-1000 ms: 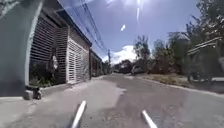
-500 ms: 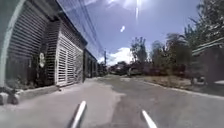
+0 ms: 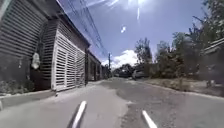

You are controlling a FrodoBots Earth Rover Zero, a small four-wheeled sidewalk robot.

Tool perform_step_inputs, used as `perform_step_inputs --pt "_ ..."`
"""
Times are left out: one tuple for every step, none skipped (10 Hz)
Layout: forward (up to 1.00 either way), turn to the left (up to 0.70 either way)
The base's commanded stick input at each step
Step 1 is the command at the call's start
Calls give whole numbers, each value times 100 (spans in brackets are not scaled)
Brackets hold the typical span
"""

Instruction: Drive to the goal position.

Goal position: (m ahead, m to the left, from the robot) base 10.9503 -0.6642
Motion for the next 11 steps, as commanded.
perform_step_inputs --pt "100 0" --pt "100 -3" --pt "100 -13" --pt "100 -14" --pt "100 -2" --pt "100 -3" --pt "100 -8" --pt "100 -11" --pt "100 -13" --pt "100 -8" --pt "100 0"
